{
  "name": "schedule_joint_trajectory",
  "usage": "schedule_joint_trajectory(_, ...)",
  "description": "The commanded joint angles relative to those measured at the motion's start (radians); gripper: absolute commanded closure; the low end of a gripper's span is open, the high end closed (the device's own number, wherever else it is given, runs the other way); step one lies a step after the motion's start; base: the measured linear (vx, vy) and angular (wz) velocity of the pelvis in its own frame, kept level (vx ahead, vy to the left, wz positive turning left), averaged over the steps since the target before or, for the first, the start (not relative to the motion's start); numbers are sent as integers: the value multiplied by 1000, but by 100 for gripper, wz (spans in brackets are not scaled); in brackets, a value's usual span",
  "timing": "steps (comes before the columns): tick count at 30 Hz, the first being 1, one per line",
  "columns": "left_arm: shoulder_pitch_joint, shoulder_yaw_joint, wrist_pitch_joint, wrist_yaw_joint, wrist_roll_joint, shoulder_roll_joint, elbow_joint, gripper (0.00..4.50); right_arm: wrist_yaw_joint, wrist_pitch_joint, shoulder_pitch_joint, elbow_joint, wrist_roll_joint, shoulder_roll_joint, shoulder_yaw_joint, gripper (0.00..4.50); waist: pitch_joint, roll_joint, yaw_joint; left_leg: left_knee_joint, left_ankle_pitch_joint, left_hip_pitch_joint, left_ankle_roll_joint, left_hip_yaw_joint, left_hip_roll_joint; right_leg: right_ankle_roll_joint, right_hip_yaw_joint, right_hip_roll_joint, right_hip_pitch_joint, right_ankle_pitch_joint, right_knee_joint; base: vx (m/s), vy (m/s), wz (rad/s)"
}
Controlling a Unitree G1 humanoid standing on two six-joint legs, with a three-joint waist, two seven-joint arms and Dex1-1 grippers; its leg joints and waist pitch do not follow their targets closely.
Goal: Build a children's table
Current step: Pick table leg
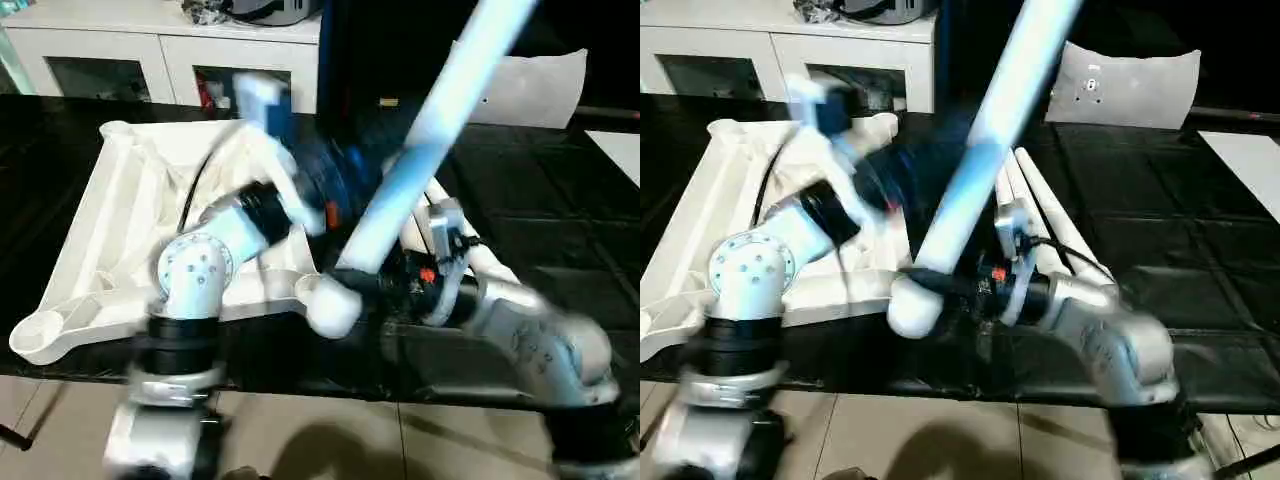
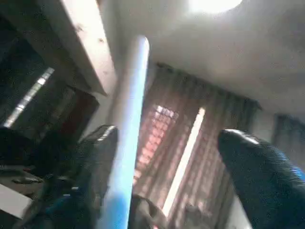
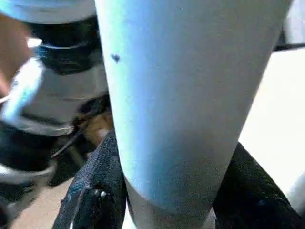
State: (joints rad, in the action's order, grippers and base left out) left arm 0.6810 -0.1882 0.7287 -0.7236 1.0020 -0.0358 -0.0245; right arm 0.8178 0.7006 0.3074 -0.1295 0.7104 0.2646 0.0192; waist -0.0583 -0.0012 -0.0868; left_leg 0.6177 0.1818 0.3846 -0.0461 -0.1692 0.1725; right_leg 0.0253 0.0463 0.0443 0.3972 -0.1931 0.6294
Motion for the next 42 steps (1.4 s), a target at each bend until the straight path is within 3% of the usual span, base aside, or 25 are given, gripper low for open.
schedule_joint_trajectory(1, -32, -24, -10, 82, -31, 6, -29, 61, -61, 9, -14, -81, 14, -23, -28, 258, 69, -5, 3, -66, 144, -11, 17, 16, 46, 139, -45, 83, -55, -273, -96, 0, 0, 0)
schedule_joint_trajectory(3, -42, -29, -22, 111, -59, 13, -39, 61, -84, 9, -24, -98, 14, -34, -33, 259, 69, -2, 7, -70, 154, -12, 10, 19, 49, 117, -45, 82, -53, -279, -95, 0, 0, 0)
schedule_joint_trajectory(4, -66, -26, -52, 173, -160, 38, -63, 61, -141, -3, -42, -123, -2, -57, -49, 259, 68, 0, 9, -72, 158, -13, 5, 21, 51, 103, -46, 81, -50, -283, -98, 0, 0, 0)
schedule_joint_trajectory(6, -100, -6, -88, 223, -275, 79, -89, 61, -211, -27, -60, -144, -46, -75, -56, 259, 67, 3, 13, -76, 168, -14, -7, 22, 51, 85, -46, 81, -48, -293, -98, 0, 0, 0)
schedule_joint_trajectory(9, -173, 40, -78, 321, -410, 165, -123, 61, -358, -53, -84, -142, -203, -81, -22, 259, 66, 8, 18, -79, 191, -19, -35, 23, 51, 66, -47, 80, -43, -314, -97, 0, 0, 0)
schedule_joint_trajectory(11, -233, 35, -60, 387, -436, 186, -166, 61, -440, -64, -106, -141, -280, -82, 5, 259, 65, 14, 26, -82, 205, -17, -60, 25, 49, 73, -47, 79, -41, -308, -95, 0, 0, 0)
schedule_joint_trajectory(13, -296, 28, -32, 446, -449, 199, -212, 61, -473, -64, -129, -152, -311, -86, 29, 259, 63, 14, 29, -82, 234, -19, -58, 24, 48, 83, -48, 78, -40, -313, -98, 0, 0, 0)
schedule_joint_trajectory(16, -424, 21, -39, 520, -556, 216, -266, 61, -565, -129, -147, -184, -377, -131, 41, 259, 60, 13, 36, -87, 266, -15, -52, 26, 50, 76, -49, 79, -36, -325, -101, 0, 0, 0)
schedule_joint_trajectory(20, -470, 41, -70, 552, -613, 227, -288, 61, -574, -127, -151, -209, -310, -191, -8, 259, 56, 13, 39, -87, 305, -21, -41, 28, 47, 33, -50, 77, -26, -406, -110, 0, 0, 0)
schedule_joint_trajectory(24, -512, 75, -157, 556, -670, 235, -285, 61, -630, -188, -145, -150, -327, -230, -55, 259, 56, 17, 41, -92, 333, -22, -52, 31, 49, 30, -50, 78, -20, -409, -113, 0, 0, 0)
schedule_joint_trajectory(25, -525, 79, -180, 555, -676, 233, -288, 61, -640, -189, -146, -132, -327, -233, -64, 259, 56, -10, 43, -93, 327, -18, -48, 28, 50, 27, -50, 76, -25, -403, -113, 0, 0, 0)
schedule_joint_trajectory(26, -541, 81, -184, 560, -680, 230, -302, 61, -624, -204, -154, -121, -330, -226, -57, 259, 58, 7, 38, -94, 307, -18, -51, 30, 49, 38, -52, 79, -25, -369, -104, 0, 0, 0)
schedule_joint_trajectory(27, -553, 90, -196, 559, -694, 235, -314, 61, -605, -202, -165, -120, -321, -223, -50, 259, 59, 13, 39, -94, 309, -18, -54, 30, 51, 44, -52, 78, -26, -333, -104, 0, 0, 0)
schedule_joint_trajectory(28, -564, 103, -199, 557, -711, 243, -326, 61, -590, -200, -174, -124, -324, -217, -36, 259, 62, 9, 39, -95, 292, -15, -50, 29, 51, 49, -52, 77, -31, -289, -100, 0, 0, 0)
schedule_joint_trajectory(30, -572, 120, -200, 554, -728, 249, -334, 61, -587, -206, -180, -131, -337, -218, -22, 259, 62, 13, 36, -94, 275, -15, -44, 27, 50, 61, -52, 77, -31, -249, -99, 0, 0, 0)
schedule_joint_trajectory(33, -570, 162, -229, 547, -760, 258, -320, 61, -565, -229, -189, -142, -372, -203, 29, 259, 60, 14, 34, -94, 282, -16, -42, 26, 49, 69, -53, 78, -32, -266, -102, 0, 0, 0)
schedule_joint_trajectory(34, -561, 183, -252, 541, -777, 259, -298, 61, -561, -244, -187, -134, -393, -194, 52, 259, 54, 4, 24, -116, 283, 38, 12, 64, 28, 88, -11, 104, -73, -264, -84, 0, 0, 0)
schedule_joint_trajectory(35, -561, 183, -252, 541, -777, 259, -298, 61, -561, -244, -187, -134, -393, -194, 52, 259, 55, 24, 30, -122, 303, 38, 40, 69, 27, 96, 4, 104, -71, -291, -91, -19, -3, 21)
schedule_joint_trajectory(36, -553, 190, -263, 542, -786, 253, -285, 61, -548, -246, -184, -130, -386, -192, 59, 259, 58, 18, 41, -103, 309, 29, 95, 84, 19, 142, 20, 119, -62, -288, -101, -5, -13, 51)
schedule_joint_trajectory(37, -547, 191, -264, 543, -791, 251, -281, 61, -546, -244, -183, -124, -393, -189, 65, 259, 59, 24, 40, -98, 303, 29, 110, 88, 18, 168, 27, 128, -70, -288, -104, -5, -13, 51)
schedule_joint_trajectory(38, -541, 191, -264, 544, -794, 250, -277, 61, -547, -243, -181, -118, -401, -187, 68, 259, 52, 22, 46, -96, 298, 41, 125, 100, 15, 191, 42, 131, -78, -292, -105, -4, -17, 56)
schedule_joint_trajectory(39, -537, 192, -261, 546, -796, 249, -274, 61, -548, -249, -180, -112, -409, -184, 70, 259, 51, 30, 42, -97, 325, 38, 110, 108, 13, 187, 60, 128, -79, -336, -107, -8, -17, 54)
schedule_joint_trajectory(40, -534, 192, -261, 546, -797, 249, -273, 61, -551, -251, -180, -107, -411, -187, 68, 259, 50, 29, 45, -95, 329, 42, 101, 114, 11, 188, 63, 133, -84, -339, -107, -8, -17, 54)
schedule_joint_trajectory(41, -531, 196, -268, 540, -799, 251, -270, 61, -559, -260, -181, -100, -411, -193, 60, 259, 48, 35, 46, -101, 351, 51, 79, 128, 8, 177, 78, 133, -97, -351, -104, 12, -20, 52)
schedule_joint_trajectory(42, -530, 199, -274, 533, -800, 254, -267, 61, -567, -265, -182, -97, -404, -202, 48, 259, 56, 50, 60, -86, 405, -11, 21, 111, 55, 138, 43, 119, -53, -361, -115, 15, -10, 35)
